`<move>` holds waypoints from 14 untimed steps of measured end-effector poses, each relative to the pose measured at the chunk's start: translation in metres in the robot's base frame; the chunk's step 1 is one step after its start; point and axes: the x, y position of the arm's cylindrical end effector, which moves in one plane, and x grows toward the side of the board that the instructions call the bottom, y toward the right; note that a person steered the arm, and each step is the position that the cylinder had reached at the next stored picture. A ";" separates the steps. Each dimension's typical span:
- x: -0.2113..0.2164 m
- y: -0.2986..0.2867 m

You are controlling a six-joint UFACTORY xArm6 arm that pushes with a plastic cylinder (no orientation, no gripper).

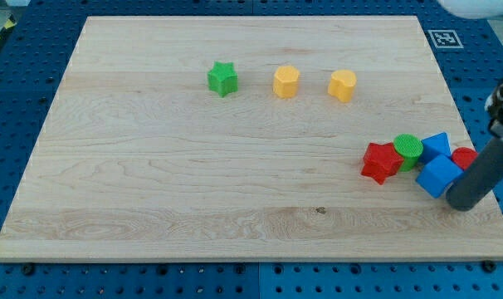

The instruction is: Move the red circle to the right of the yellow heart

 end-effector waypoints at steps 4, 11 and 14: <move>-0.056 0.008; -0.110 0.008; -0.116 0.018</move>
